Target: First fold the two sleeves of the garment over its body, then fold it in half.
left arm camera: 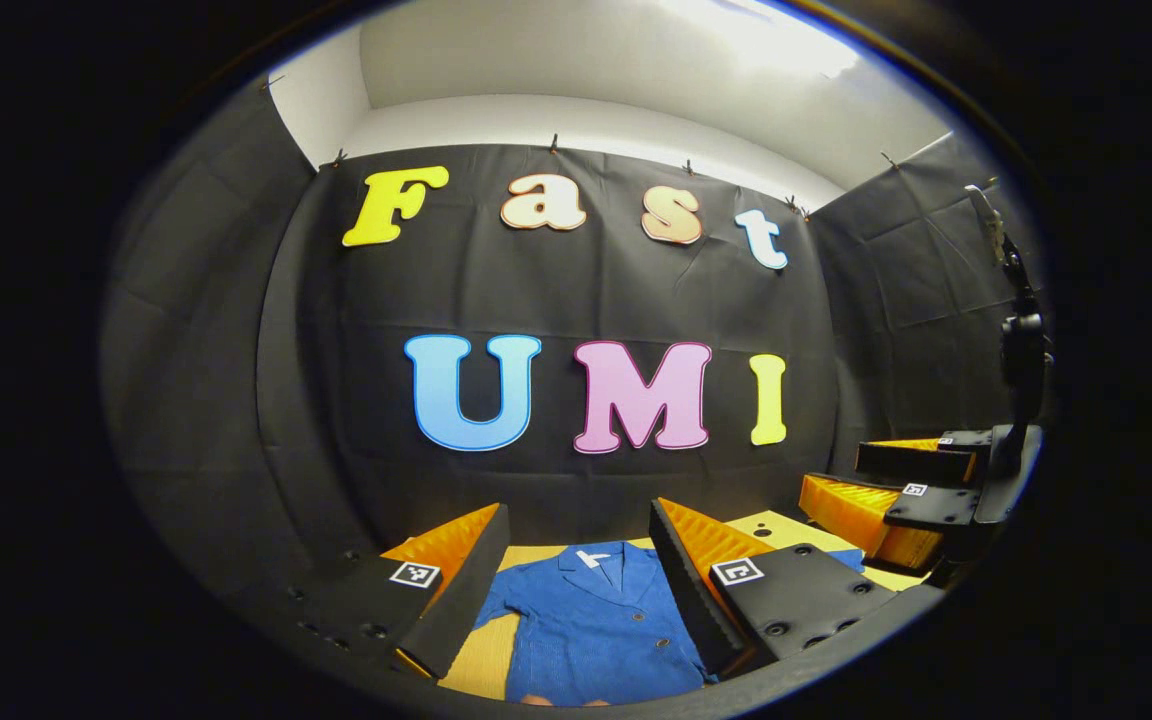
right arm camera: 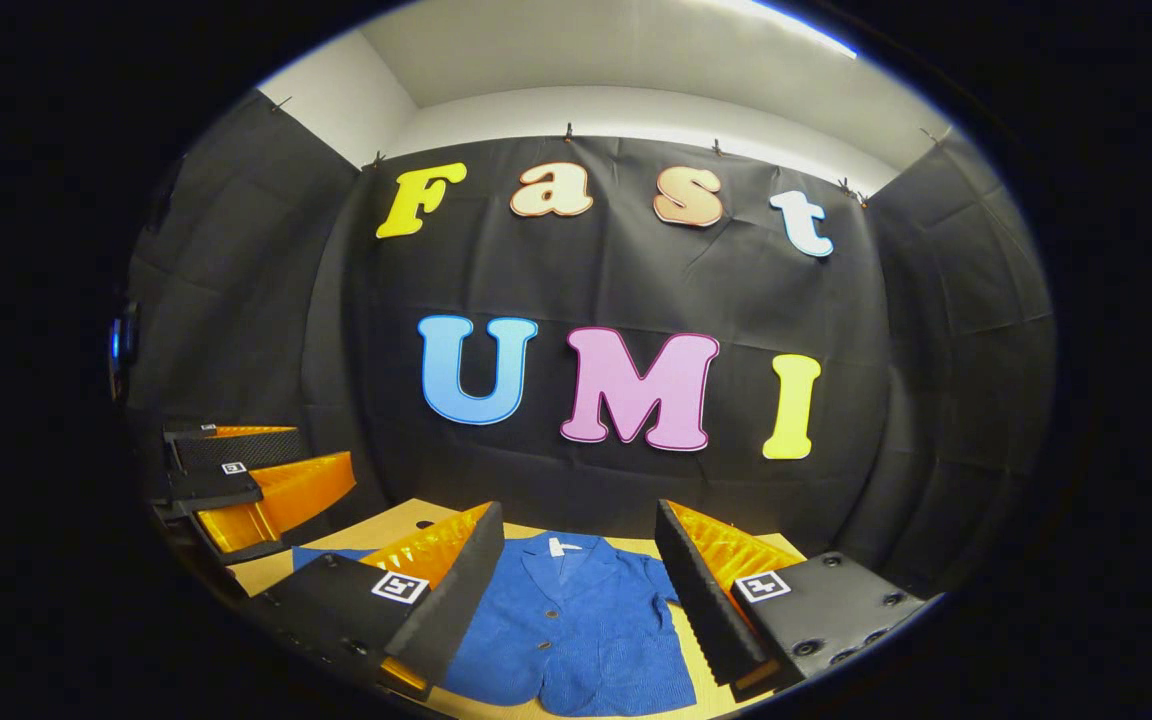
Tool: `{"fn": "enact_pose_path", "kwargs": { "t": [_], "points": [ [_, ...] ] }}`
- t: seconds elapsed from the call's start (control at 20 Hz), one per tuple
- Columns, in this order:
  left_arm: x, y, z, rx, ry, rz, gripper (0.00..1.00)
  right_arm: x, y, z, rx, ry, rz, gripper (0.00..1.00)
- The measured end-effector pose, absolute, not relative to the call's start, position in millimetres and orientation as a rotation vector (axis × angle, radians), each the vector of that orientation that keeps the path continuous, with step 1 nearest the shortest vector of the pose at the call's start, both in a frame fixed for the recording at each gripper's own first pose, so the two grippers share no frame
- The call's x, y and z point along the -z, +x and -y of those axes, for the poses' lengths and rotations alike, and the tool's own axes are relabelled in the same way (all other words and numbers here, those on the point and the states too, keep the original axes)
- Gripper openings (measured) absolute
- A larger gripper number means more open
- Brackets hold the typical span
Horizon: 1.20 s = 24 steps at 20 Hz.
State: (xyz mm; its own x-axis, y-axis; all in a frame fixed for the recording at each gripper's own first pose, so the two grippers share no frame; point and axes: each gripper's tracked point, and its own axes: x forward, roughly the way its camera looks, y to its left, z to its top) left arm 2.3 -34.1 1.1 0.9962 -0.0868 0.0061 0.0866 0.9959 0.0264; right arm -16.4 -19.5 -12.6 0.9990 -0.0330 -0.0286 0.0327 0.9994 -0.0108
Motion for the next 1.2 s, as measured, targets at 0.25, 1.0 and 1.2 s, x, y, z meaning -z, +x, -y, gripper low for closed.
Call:
{"fn": "enact_pose_path", "kwargs": {
  "t": [0.25, 1.0, 1.2],
  "points": [
    [-3, -3, 25, 0.06, 0.036, 0.01, 0.81, 14, -19, 15, 0.037, 0.015, -0.047, 0.95],
    [8, 3, 1, 0.017, 0.012, -0.024, 0.82, 34, 9, 8, 0.037, 0.062, -0.102, 0.95],
    [9, 20, 17, 0.03, -0.005, -0.041, 0.81, 65, 34, 36, 0.057, 0.062, -0.162, 0.95]
  ]
}}
